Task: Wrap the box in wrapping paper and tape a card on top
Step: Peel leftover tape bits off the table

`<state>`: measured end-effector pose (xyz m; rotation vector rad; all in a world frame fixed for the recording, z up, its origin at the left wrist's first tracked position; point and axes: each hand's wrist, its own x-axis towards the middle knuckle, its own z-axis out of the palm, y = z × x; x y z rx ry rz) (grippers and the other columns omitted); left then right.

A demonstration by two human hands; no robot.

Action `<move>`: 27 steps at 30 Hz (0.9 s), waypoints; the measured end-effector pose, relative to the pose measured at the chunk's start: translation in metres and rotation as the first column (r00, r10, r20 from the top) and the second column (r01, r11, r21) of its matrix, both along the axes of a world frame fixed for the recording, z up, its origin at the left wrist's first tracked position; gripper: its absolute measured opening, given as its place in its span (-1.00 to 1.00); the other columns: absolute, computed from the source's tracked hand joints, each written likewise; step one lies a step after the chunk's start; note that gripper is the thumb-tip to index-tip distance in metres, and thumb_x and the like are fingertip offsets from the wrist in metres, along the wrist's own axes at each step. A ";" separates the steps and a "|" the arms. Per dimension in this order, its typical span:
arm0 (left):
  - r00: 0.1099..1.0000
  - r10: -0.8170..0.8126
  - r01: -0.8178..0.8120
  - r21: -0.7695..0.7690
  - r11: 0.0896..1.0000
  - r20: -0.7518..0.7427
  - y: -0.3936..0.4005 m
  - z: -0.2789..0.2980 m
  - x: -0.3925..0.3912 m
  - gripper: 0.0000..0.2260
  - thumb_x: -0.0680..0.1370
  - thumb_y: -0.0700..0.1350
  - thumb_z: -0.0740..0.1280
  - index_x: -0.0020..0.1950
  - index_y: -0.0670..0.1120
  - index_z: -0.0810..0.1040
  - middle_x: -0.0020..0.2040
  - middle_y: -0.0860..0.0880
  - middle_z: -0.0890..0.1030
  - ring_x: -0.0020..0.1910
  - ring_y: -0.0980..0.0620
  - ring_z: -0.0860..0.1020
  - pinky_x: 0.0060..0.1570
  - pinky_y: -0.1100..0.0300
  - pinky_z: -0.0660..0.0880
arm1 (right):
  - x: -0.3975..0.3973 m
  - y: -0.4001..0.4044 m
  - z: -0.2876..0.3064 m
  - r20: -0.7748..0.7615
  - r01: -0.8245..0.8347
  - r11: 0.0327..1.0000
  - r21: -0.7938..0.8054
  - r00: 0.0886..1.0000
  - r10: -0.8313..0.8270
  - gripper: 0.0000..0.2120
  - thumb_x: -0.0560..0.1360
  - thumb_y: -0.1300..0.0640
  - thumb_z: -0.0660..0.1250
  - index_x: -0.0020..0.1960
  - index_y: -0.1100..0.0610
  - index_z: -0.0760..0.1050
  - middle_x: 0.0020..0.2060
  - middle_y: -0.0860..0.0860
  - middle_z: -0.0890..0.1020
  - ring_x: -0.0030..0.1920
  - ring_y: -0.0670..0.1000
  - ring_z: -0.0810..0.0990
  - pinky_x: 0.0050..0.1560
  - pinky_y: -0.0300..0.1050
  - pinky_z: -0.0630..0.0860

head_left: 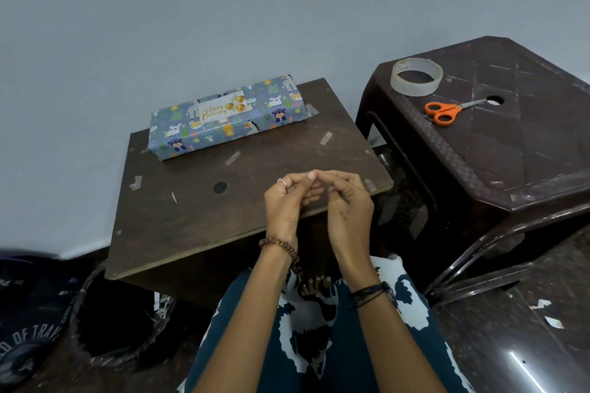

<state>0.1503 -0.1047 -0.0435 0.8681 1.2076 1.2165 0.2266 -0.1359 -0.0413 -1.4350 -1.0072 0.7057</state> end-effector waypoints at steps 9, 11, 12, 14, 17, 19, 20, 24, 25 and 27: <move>0.994 0.025 -0.021 -0.045 0.999 0.107 0.000 -0.009 -0.011 -0.85 0.56 -0.24 0.25 -0.14 -0.19 0.59 -0.34 -0.03 0.64 -0.32 0.11 0.64 -0.30 0.32 0.57 | 0.052 -0.008 -0.008 0.636 0.135 0.972 -0.192 0.772 0.018 -0.56 0.45 0.37 0.29 0.24 0.00 0.52 0.11 -0.04 0.45 0.14 -0.04 0.36 -0.02 -0.15 0.45; 0.992 0.014 -0.008 -0.050 0.999 0.124 0.000 -0.010 -0.011 -0.85 0.58 -0.23 0.23 -0.11 -0.19 0.59 -0.27 -0.07 0.64 -0.27 0.10 0.65 -0.26 0.31 0.58 | 0.056 -0.008 -0.013 0.653 0.144 0.958 -0.249 0.755 0.056 -0.55 0.45 0.36 0.33 0.28 0.03 0.49 0.16 -0.01 0.42 0.13 -0.05 0.38 -0.03 -0.15 0.49; 0.993 0.012 -0.007 -0.048 0.999 0.122 0.000 -0.011 -0.011 -0.85 0.58 -0.22 0.23 -0.09 -0.18 0.58 -0.23 -0.09 0.64 -0.25 0.10 0.65 -0.23 0.31 0.58 | 0.056 -0.008 -0.014 0.639 0.148 0.960 -0.240 0.768 0.041 -0.57 0.46 0.36 0.33 0.28 0.07 0.49 0.16 0.00 0.43 0.09 -0.07 0.43 -0.05 -0.18 0.48; 0.993 0.011 -0.006 -0.042 0.999 0.117 -0.001 -0.011 -0.009 -0.84 0.59 -0.22 0.21 -0.06 -0.18 0.58 -0.19 -0.11 0.64 -0.21 0.10 0.66 -0.19 0.31 0.58 | 0.055 -0.006 -0.012 0.609 0.182 0.966 -0.185 0.792 -0.032 -0.67 0.49 0.37 0.30 0.22 0.16 0.53 0.11 0.02 0.49 0.02 -0.05 0.52 -0.05 -0.22 0.47; 0.994 0.008 -0.005 -0.034 0.999 0.111 -0.002 -0.012 -0.009 -0.84 0.59 -0.23 0.21 -0.03 -0.19 0.58 -0.17 -0.12 0.63 -0.21 0.11 0.65 -0.19 0.32 0.58 | 0.057 -0.004 -0.009 0.573 0.233 0.960 -0.157 0.813 -0.103 -0.82 0.52 0.33 0.30 0.07 0.21 0.60 0.04 0.03 0.57 -0.01 -0.04 0.56 -0.10 -0.41 0.37; 0.994 0.001 0.002 -0.027 1.000 0.105 -0.003 -0.012 -0.009 -0.85 0.59 -0.23 0.21 -0.02 -0.19 0.58 -0.16 -0.13 0.63 -0.21 0.12 0.65 -0.18 0.33 0.58 | 0.058 -0.003 -0.010 0.544 0.239 0.958 -0.156 0.831 -0.118 -0.85 0.53 0.31 0.28 0.01 0.21 0.62 0.01 0.03 0.60 -0.01 -0.07 0.56 -0.12 -0.48 0.32; 0.995 -0.001 0.004 -0.028 1.000 0.104 -0.003 -0.012 -0.009 -0.85 0.59 -0.23 0.21 -0.02 -0.19 0.58 -0.15 -0.13 0.63 -0.21 0.13 0.65 -0.18 0.33 0.58 | 0.059 -0.003 -0.011 0.527 0.241 0.958 -0.153 0.840 -0.127 -0.85 0.54 0.29 0.27 0.00 0.20 0.62 0.01 0.03 0.61 0.00 -0.06 0.57 -0.08 -0.43 0.35; 0.995 0.002 0.001 -0.028 1.000 0.100 -0.004 -0.011 -0.008 -0.84 0.60 -0.22 0.20 0.00 -0.20 0.58 -0.13 -0.13 0.63 -0.21 0.14 0.65 -0.16 0.33 0.58 | 0.058 0.002 -0.015 0.480 0.262 0.956 -0.132 0.861 -0.170 -0.85 0.59 0.21 0.21 0.02 0.17 0.56 -0.03 0.05 0.61 0.01 0.01 0.58 -0.01 -0.17 0.49; 0.995 0.003 -0.001 -0.027 1.000 0.099 -0.005 -0.011 -0.008 -0.84 0.60 -0.22 0.20 0.01 -0.20 0.58 -0.13 -0.13 0.63 -0.20 0.14 0.65 -0.16 0.33 0.58 | 0.056 0.003 -0.014 0.453 0.266 0.956 -0.127 0.873 -0.182 -0.85 0.60 0.19 0.19 0.03 0.16 0.54 -0.05 0.04 0.61 -0.02 0.01 0.57 -0.02 -0.09 0.52; 0.995 0.000 0.002 -0.020 1.000 0.096 -0.006 -0.011 -0.008 -0.83 0.60 -0.21 0.20 0.03 -0.20 0.58 -0.12 -0.13 0.63 -0.18 0.14 0.65 -0.14 0.33 0.58 | 0.052 0.002 -0.011 0.368 0.271 0.955 -0.118 0.905 -0.212 -0.85 0.61 0.15 0.16 0.02 0.13 0.50 -0.11 -0.01 0.60 -0.10 -0.02 0.57 -0.09 -0.04 0.53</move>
